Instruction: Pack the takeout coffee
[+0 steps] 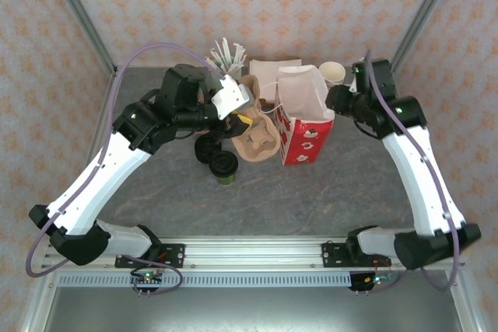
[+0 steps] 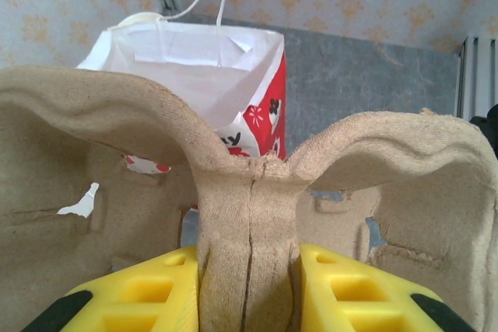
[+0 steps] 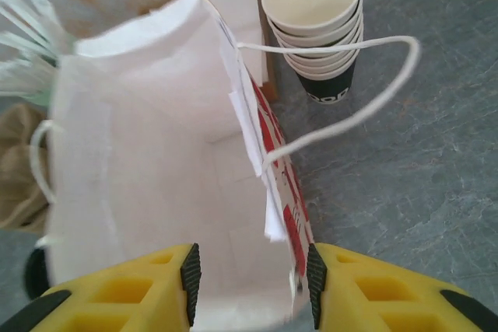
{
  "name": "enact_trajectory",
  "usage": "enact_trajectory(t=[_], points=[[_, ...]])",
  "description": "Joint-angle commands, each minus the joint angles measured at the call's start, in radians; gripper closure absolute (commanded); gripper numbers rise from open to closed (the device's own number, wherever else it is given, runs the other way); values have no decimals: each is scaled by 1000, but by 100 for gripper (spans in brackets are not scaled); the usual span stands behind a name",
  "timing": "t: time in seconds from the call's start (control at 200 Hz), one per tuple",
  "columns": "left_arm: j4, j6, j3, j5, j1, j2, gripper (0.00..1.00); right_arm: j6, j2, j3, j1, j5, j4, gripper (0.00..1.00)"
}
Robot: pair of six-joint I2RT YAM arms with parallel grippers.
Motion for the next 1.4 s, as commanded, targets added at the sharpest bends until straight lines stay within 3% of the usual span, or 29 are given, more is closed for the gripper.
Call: enact_trajectory(t=[0.0, 0.12, 0.485, 1.086, 1.256, 1.396], points=[[40, -42, -3, 29, 10, -19, 70, -77, 33, 53, -2, -32, 51, 54], [46, -51, -4, 37, 9, -17, 70, -133, 74, 84, -2, -13, 80, 49], [60, -64, 15, 45, 9, 8, 69, -194, 224, 227, -3, 73, -22, 45], [69, -76, -1, 46, 9, 9, 69, -124, 210, 24, -3, 93, 34, 43], [66, -82, 1, 42, 10, 6, 69, -106, 199, -15, -3, 33, 72, 47], [64, -87, 7, 39, 9, 7, 69, -104, 183, -38, -3, -13, 101, 64]])
